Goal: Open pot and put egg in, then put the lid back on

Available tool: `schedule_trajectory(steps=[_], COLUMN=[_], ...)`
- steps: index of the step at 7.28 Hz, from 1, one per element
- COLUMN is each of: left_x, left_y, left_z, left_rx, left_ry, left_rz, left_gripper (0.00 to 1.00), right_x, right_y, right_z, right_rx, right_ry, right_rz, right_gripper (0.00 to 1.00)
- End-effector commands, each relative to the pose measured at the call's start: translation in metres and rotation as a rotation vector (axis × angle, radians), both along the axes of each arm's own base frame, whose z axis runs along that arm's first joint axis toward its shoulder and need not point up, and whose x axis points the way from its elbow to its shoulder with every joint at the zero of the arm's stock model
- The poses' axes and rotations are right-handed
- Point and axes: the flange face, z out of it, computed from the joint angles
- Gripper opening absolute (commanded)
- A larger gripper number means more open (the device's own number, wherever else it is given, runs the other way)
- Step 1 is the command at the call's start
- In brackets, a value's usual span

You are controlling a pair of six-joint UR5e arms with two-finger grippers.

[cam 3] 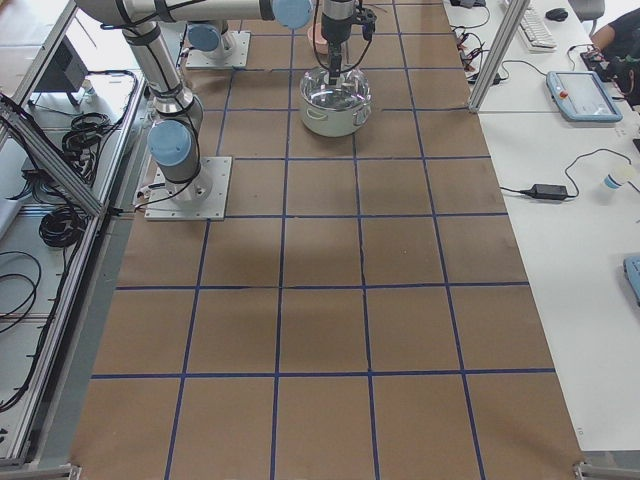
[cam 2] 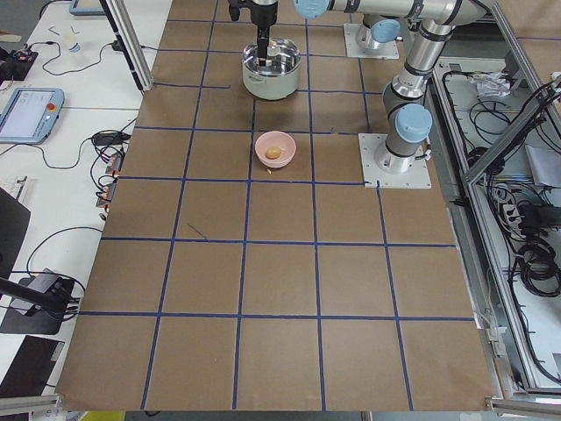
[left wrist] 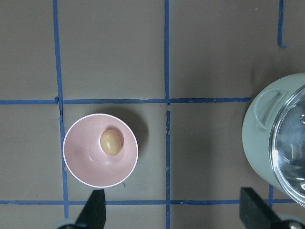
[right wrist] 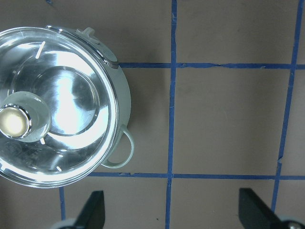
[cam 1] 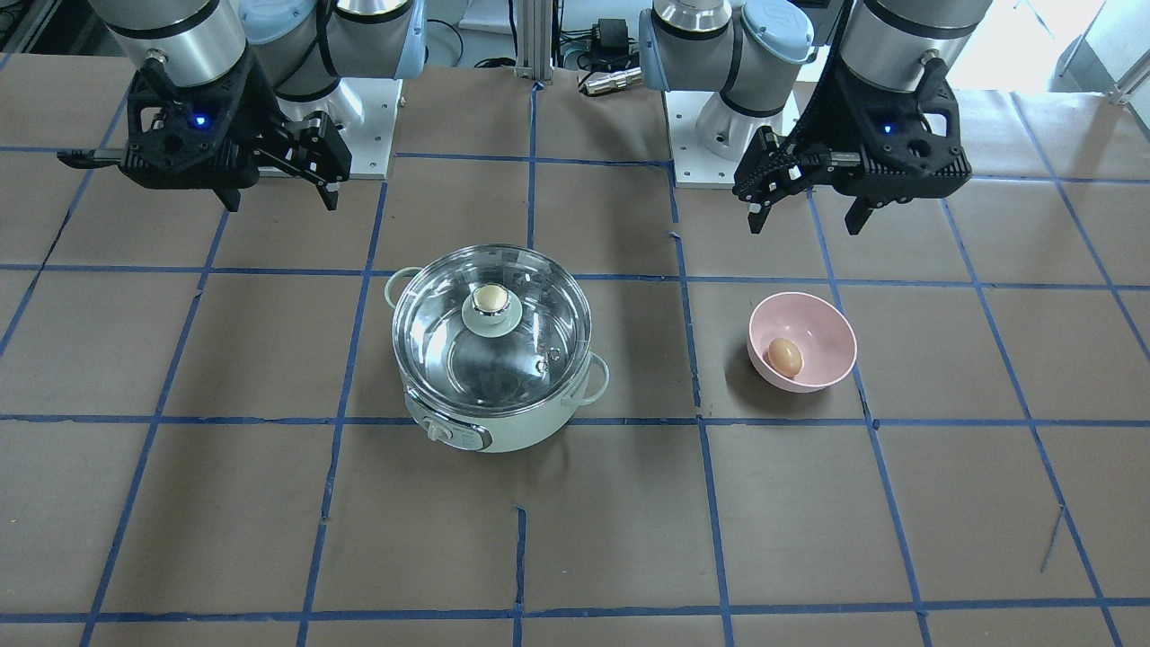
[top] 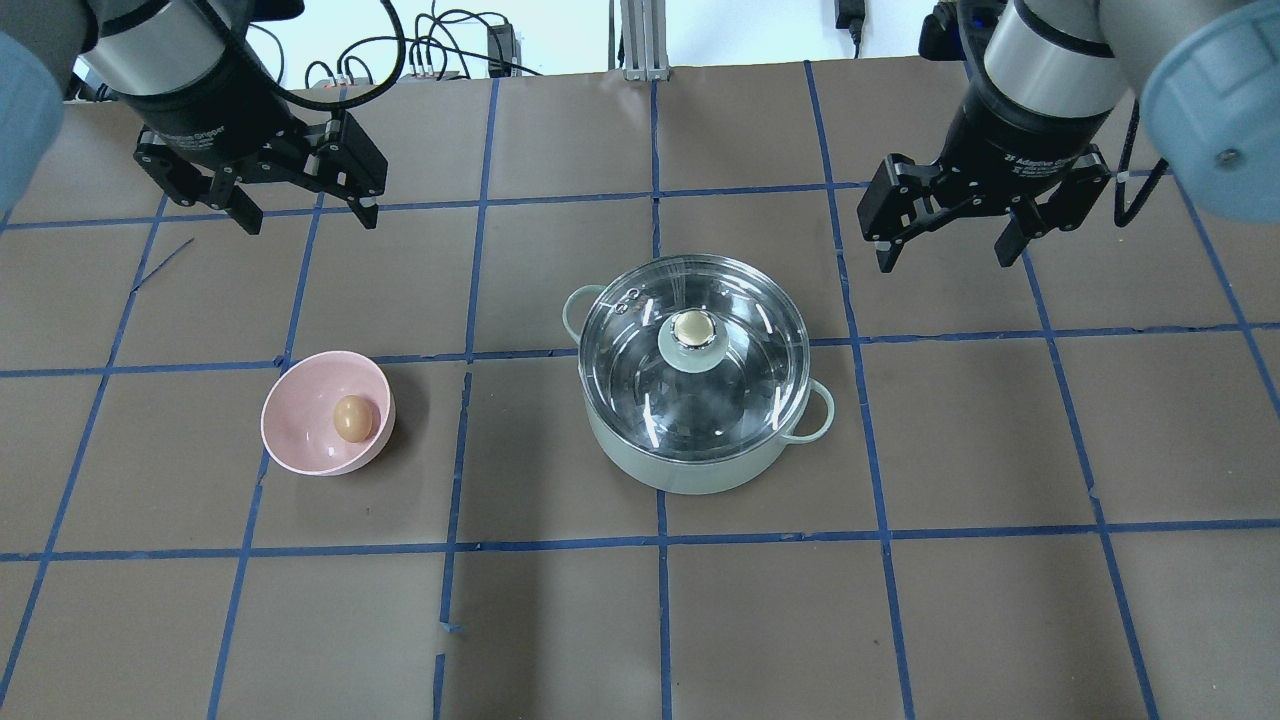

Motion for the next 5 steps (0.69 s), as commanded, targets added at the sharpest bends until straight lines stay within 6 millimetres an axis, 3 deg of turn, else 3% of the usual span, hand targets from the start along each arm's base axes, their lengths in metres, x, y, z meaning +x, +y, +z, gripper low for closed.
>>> schedule_trajectory(steps=[1,3,5], left_x=[0.001,0.004,0.018], left_y=[0.0,-0.002,0.001], left_z=[0.001,-0.006,-0.044], left_rx=[-0.002,0.007,0.071], left_ry=[0.0,0.003,0.006], left_rz=[0.0,-0.005,0.024], left_gripper=[1.0,1.0,1.0], right_x=[0.0,0.0,0.011], right_y=[0.0,-0.001,-0.017], right_z=[0.0,0.002,0.001], right_rx=[0.0,-0.006,-0.076], right_ry=[0.003,0.0,0.001], right_rz=[0.005,-0.001,-0.065], right_gripper=[1.0,1.0,1.0])
